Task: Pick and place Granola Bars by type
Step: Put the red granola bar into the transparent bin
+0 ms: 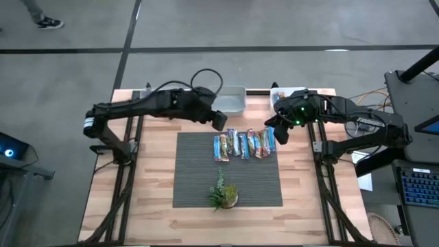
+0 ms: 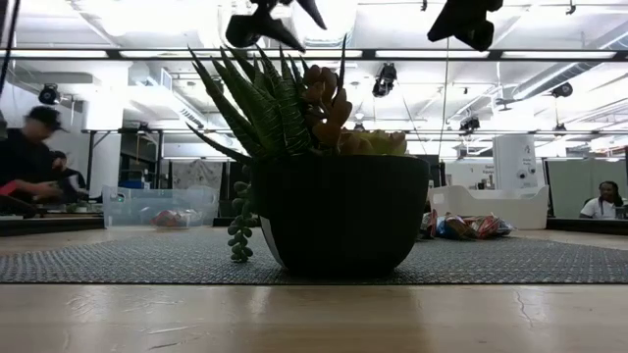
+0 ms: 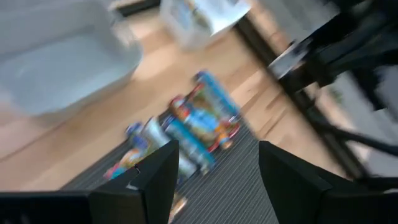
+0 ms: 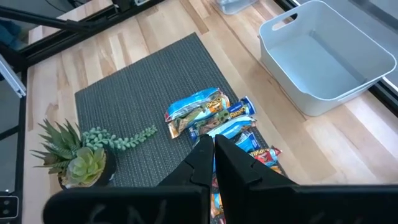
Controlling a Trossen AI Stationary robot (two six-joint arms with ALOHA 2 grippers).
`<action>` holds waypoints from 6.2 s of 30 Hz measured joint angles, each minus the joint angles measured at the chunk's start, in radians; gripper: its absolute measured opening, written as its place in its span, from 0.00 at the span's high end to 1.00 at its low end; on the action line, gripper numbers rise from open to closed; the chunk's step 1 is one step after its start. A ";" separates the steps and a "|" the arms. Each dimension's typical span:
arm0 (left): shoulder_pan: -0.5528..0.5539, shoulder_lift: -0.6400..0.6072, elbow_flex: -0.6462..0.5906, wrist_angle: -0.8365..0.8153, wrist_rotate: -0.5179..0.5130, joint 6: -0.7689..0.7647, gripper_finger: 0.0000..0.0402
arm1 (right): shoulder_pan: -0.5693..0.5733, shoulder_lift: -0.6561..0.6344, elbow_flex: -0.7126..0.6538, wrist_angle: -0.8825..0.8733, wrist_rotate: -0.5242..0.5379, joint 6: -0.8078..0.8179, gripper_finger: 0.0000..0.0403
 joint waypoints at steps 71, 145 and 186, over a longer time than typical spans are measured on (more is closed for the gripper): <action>-0.017 0.440 -0.099 -0.144 0.158 -0.320 0.50 | 0.000 0.000 -0.032 -0.007 0.018 -0.022 0.98; -0.016 0.431 -0.276 0.109 0.143 -0.382 0.78 | 0.000 0.001 -0.032 -0.007 0.018 -0.007 0.98; 0.031 -0.068 -0.232 -0.037 -0.066 -0.308 0.86 | -0.002 0.001 -0.032 0.003 0.044 -0.015 0.98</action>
